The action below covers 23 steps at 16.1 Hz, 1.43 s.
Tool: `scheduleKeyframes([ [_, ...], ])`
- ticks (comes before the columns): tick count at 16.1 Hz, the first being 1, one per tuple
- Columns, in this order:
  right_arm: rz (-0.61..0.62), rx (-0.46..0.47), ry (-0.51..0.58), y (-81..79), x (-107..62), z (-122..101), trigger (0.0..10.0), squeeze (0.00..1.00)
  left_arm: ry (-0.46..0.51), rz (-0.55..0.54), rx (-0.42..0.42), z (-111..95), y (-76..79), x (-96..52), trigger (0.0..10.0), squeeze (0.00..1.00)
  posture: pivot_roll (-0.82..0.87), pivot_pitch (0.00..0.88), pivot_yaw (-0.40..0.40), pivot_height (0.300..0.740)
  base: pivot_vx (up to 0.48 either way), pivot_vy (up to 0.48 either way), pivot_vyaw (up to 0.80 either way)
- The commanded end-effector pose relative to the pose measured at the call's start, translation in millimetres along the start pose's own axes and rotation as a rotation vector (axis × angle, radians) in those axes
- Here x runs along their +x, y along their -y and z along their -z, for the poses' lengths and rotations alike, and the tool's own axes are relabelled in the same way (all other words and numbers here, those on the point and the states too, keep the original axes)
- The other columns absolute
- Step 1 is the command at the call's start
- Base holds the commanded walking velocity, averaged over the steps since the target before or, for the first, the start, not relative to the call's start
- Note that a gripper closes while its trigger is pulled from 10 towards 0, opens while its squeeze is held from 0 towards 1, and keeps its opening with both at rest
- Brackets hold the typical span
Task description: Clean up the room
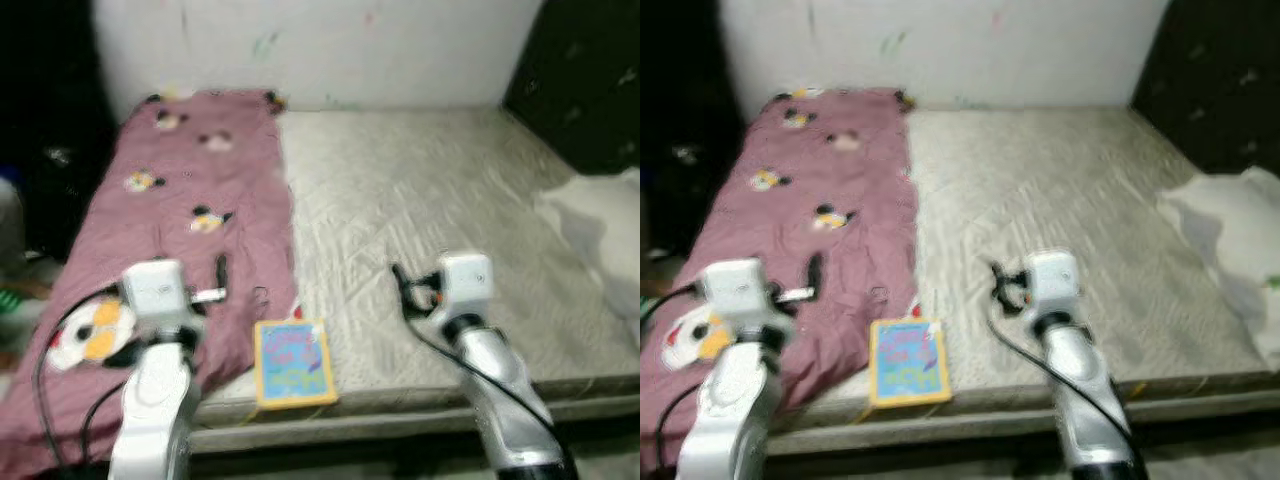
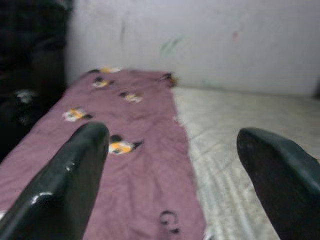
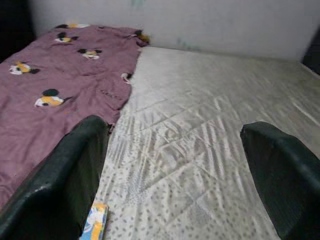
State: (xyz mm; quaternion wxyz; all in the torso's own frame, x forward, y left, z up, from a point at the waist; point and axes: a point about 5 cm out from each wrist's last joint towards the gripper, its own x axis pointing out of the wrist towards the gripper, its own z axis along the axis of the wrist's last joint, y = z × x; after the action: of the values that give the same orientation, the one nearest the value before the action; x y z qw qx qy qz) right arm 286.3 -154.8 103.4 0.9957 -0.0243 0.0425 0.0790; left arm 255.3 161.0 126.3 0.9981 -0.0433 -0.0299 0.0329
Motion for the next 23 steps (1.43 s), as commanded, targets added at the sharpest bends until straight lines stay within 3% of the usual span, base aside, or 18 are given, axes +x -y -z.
scheduleKeyframes([
  [1,-0.009,0.001,0.024,-3.8,2.3,-6.7,10.0,0.00,0.006,-0.002,0.012,-2.7,-3.7,0.5,10.0,0.00,-0.09,0.000,-0.026,0.740,0.000,0.000,0.00],
  [4,-0.011,-0.001,0.025,-3.8,3.3,-7.5,10.0,0.00,0.008,0.033,-0.005,-3.3,-1.8,-0.5,10.0,0.00,-0.09,0.000,-0.030,0.740,0.000,0.000,0.00],
  [12,-0.004,0.006,0.022,-3.4,4.6,-7.4,10.0,0.00,0.014,0.041,-0.003,-4.9,-1.8,-0.4,10.0,0.00,-0.08,0.000,-0.029,0.740,0.322,0.000,-0.16],
  [19,-0.007,0.010,0.019,-3.4,3.1,-6.1,10.0,0.00,0.004,0.032,0.004,-2.5,-0.4,-0.8,10.0,0.00,-0.08,0.000,-0.028,0.740,0.000,0.000,0.00],
  [23,-0.007,0.009,0.018,-1.6,1.4,-5.7,10.0,0.00,-0.022,-0.040,0.024,2.9,-11.7,2.5,10.0,0.00,-0.08,0.000,-0.040,0.740,0.000,0.000,0.00],
])
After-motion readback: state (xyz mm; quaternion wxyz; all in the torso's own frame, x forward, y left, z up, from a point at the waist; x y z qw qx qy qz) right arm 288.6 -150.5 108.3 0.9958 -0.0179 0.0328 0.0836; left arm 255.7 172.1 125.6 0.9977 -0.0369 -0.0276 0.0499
